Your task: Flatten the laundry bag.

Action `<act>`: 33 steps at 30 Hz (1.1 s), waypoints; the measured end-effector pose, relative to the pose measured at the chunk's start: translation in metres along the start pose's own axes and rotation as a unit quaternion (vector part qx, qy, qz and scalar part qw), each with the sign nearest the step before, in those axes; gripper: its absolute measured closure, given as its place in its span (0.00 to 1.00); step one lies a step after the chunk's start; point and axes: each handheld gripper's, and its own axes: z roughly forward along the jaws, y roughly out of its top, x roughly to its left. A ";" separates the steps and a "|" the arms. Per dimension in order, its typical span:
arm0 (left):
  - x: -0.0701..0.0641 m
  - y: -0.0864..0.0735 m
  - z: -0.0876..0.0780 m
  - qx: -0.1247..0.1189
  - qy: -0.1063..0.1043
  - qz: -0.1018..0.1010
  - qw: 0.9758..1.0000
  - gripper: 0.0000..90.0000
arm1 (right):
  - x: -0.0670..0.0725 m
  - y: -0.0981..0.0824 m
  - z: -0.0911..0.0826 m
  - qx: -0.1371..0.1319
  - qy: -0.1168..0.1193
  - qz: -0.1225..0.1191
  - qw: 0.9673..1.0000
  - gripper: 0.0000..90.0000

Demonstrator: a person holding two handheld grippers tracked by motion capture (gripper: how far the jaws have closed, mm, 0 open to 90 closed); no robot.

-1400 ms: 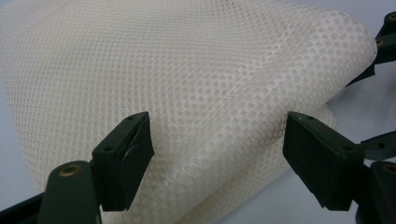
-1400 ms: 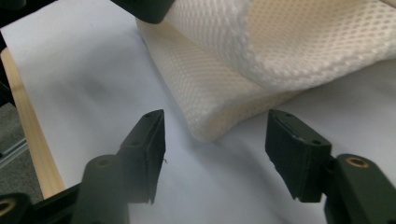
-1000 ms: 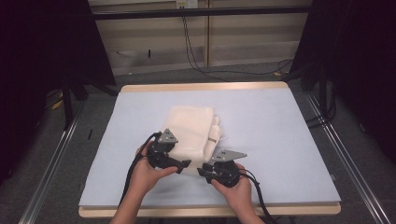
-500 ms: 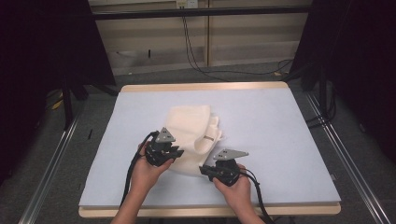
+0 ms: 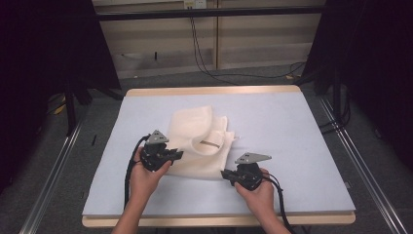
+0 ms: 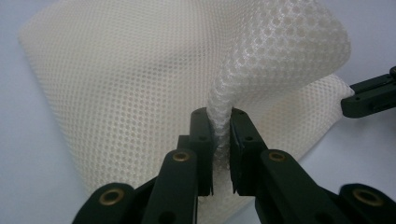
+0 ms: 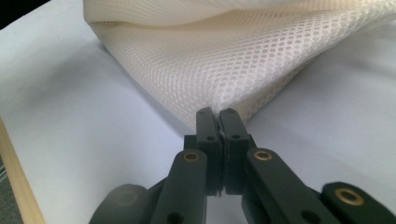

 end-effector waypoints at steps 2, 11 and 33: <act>0.003 -0.001 -0.003 -0.006 0.004 -0.008 1.000 0.91 | -0.003 0.000 -0.002 0.001 -0.006 0.001 1.000 0.99; 0.009 -0.006 -0.009 -0.013 0.007 -0.024 1.000 0.91 | -0.006 -0.002 -0.002 -0.012 0.006 0.010 1.000 0.90; 0.024 -0.017 -0.025 -0.045 0.020 -0.071 0.996 0.92 | -0.014 0.006 0.007 0.007 -0.027 -0.025 0.999 0.94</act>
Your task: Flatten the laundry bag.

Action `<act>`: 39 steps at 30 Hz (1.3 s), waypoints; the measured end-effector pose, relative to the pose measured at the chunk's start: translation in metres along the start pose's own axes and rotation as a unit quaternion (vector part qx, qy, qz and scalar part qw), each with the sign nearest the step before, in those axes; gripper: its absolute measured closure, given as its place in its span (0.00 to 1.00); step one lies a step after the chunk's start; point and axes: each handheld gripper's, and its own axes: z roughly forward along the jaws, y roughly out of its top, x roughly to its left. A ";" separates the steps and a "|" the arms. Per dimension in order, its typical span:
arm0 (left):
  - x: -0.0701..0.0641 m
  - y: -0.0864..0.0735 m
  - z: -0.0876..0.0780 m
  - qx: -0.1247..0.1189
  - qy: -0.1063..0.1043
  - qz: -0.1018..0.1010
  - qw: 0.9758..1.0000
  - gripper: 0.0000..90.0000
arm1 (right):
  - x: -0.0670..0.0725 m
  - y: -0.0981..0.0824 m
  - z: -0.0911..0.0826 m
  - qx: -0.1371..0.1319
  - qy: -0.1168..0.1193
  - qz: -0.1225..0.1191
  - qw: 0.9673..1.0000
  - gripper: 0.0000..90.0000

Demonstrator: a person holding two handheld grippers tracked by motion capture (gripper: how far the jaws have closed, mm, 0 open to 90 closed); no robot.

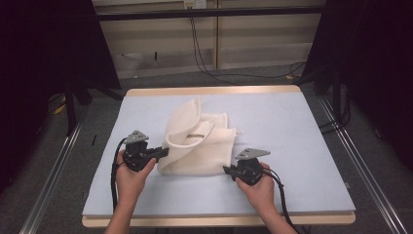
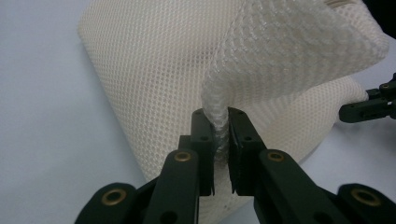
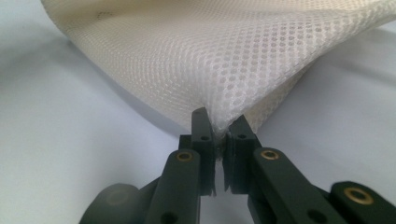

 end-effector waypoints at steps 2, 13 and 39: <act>0.001 0.000 0.000 0.001 0.001 -0.001 1.000 0.92 | -0.003 0.000 -0.003 0.002 -0.004 0.001 1.000 0.94; 0.004 -0.003 0.002 -0.006 0.009 -0.014 1.000 0.92 | -0.028 -0.006 -0.022 0.000 -0.029 0.010 1.000 0.94; 0.017 -0.014 0.000 -0.010 0.035 -0.054 0.998 0.89 | -0.047 -0.019 -0.037 -0.013 -0.041 0.031 0.999 0.95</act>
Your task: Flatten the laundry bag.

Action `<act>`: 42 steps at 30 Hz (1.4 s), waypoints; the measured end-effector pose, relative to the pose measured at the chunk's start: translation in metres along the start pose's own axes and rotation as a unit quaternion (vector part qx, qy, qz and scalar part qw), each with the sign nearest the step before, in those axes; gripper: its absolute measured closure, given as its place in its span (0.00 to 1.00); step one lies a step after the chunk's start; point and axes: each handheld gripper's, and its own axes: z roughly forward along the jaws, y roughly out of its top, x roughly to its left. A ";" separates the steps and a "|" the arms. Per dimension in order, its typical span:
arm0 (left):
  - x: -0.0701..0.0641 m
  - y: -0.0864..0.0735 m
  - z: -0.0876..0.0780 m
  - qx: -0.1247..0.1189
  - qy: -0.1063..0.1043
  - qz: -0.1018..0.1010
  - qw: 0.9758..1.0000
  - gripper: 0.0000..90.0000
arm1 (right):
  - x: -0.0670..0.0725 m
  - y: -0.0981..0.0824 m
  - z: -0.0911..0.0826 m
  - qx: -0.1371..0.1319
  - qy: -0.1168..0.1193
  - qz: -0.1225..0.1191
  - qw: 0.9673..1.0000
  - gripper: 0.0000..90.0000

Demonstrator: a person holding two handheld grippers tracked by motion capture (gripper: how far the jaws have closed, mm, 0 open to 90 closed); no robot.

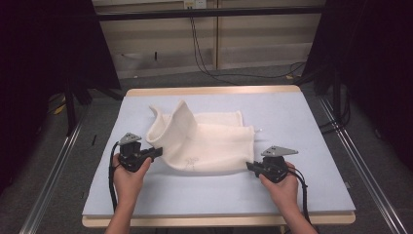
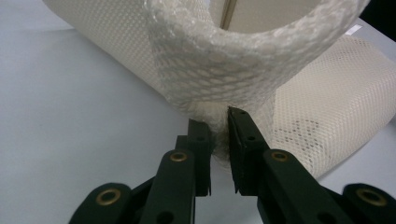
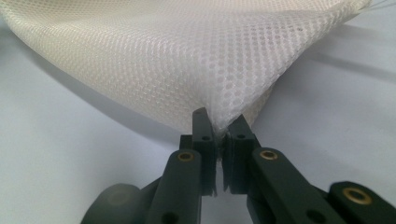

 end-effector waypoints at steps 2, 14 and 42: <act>0.000 -0.001 0.000 0.003 0.002 -0.002 1.000 0.88 | -0.001 0.000 0.000 -0.002 -0.001 0.002 1.000 0.95; 0.008 -0.010 -0.008 0.018 0.018 -0.028 0.999 0.79 | -0.005 -0.002 0.002 0.003 0.001 0.001 1.000 0.95; 0.027 -0.029 -0.034 0.068 0.076 -0.047 0.994 0.20 | -0.008 0.000 0.006 0.009 0.002 -0.005 1.000 0.94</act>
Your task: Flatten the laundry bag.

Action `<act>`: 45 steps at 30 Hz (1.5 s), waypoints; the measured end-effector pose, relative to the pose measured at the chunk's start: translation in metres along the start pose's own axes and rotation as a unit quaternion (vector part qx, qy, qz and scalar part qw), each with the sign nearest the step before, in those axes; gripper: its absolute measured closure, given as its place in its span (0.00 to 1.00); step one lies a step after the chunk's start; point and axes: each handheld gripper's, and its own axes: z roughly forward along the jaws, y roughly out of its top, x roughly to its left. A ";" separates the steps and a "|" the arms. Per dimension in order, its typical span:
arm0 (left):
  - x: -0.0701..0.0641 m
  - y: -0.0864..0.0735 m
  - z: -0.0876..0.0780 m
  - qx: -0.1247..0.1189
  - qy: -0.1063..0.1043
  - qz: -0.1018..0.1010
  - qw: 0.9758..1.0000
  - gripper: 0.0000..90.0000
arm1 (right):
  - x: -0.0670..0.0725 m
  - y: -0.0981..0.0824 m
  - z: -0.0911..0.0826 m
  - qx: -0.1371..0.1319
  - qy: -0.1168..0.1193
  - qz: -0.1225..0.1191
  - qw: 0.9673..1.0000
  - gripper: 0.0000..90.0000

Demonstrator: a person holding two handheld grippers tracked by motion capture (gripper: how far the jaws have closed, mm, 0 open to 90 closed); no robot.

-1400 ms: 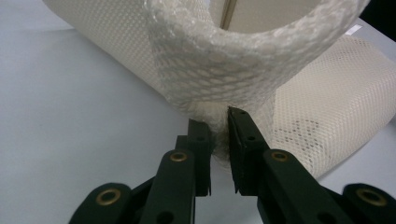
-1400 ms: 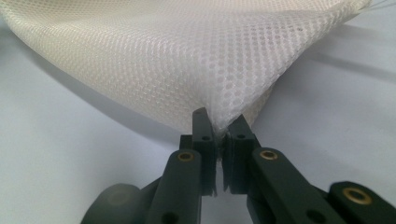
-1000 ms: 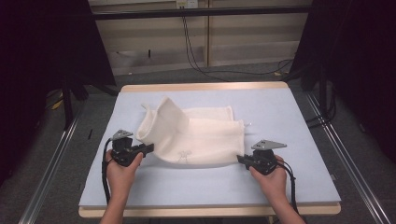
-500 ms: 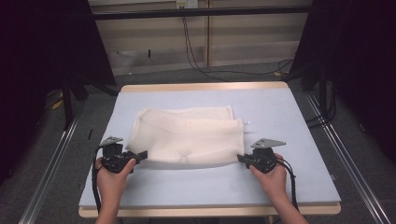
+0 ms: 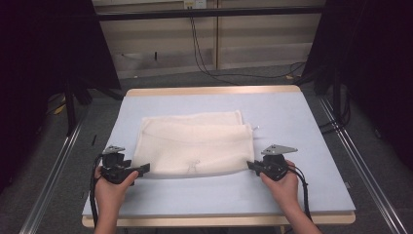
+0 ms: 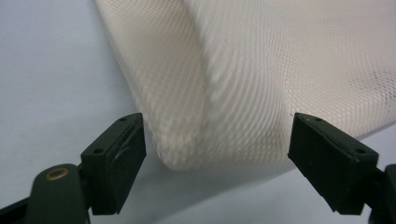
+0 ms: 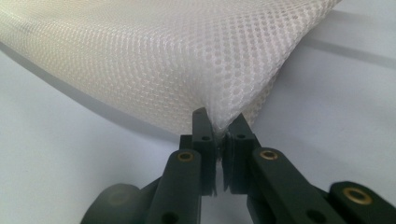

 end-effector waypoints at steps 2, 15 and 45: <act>-0.001 0.001 -0.001 -0.004 0.003 0.001 1.000 0.20 | 0.000 0.000 0.000 0.000 0.000 -0.001 1.000 0.95; -0.006 0.005 0.019 0.032 -0.003 0.034 0.999 0.76 | -0.008 0.000 -0.004 0.000 -0.008 0.003 1.000 0.95; -0.021 0.060 0.092 0.003 -0.013 0.040 0.999 0.89 | -0.064 0.016 -0.002 -0.012 -0.060 0.020 0.998 0.87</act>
